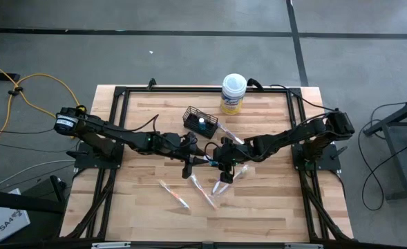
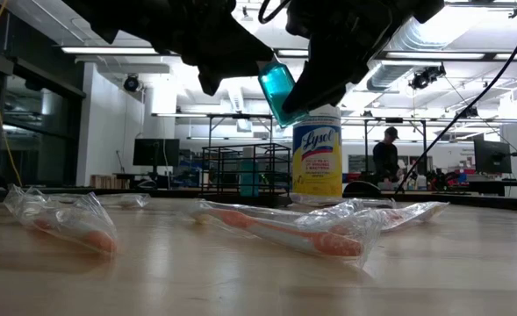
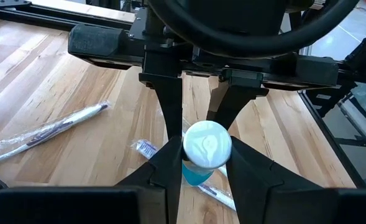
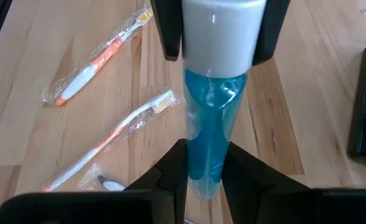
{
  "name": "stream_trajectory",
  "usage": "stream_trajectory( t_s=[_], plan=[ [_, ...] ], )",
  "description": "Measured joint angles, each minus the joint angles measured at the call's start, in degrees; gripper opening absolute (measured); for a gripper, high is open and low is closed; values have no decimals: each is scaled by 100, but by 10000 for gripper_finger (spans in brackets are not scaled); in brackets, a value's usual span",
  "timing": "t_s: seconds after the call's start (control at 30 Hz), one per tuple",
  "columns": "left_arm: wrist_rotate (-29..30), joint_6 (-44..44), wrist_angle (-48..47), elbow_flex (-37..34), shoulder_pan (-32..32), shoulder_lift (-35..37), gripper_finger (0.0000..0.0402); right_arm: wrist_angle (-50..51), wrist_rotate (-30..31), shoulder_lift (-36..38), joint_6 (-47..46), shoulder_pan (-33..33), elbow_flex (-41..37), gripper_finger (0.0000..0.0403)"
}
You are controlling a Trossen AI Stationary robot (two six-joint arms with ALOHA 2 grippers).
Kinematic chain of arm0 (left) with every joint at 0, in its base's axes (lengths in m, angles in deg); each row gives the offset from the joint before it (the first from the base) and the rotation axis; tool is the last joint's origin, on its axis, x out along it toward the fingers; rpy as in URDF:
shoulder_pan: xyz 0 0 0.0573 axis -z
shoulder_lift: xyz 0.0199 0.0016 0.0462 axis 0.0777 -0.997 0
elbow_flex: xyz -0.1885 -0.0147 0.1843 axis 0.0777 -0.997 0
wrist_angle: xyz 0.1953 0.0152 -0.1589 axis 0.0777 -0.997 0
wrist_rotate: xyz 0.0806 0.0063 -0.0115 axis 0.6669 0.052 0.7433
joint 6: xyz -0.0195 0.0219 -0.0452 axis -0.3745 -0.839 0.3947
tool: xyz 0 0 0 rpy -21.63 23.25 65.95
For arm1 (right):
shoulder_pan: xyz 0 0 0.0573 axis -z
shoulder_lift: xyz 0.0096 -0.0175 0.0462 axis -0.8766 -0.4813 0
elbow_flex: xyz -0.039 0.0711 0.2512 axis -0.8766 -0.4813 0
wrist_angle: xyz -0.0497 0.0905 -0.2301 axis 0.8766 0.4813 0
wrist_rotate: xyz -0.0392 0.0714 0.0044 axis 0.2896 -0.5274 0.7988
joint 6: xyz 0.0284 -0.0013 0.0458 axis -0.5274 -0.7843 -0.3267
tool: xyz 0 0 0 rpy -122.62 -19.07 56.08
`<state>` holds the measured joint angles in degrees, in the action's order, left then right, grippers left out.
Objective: Pick & Place toothbrushing station
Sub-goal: Put the blue mouthwash into the black mesh organizer
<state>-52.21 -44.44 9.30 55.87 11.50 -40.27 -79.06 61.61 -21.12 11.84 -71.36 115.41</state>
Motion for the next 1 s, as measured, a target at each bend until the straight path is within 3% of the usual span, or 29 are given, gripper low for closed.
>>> stream_trajectory(
  t_s=[0.3, 1.0],
  plan=[
    [-39, 17, 9, 0, 0, -2, 135, -291, 25, 2, 170, 2, 7, 73],
    [-82, 15, 310, -7, -2, -2, 138, -193, -31, 2, 118, 0, 7, 72]
  ],
)
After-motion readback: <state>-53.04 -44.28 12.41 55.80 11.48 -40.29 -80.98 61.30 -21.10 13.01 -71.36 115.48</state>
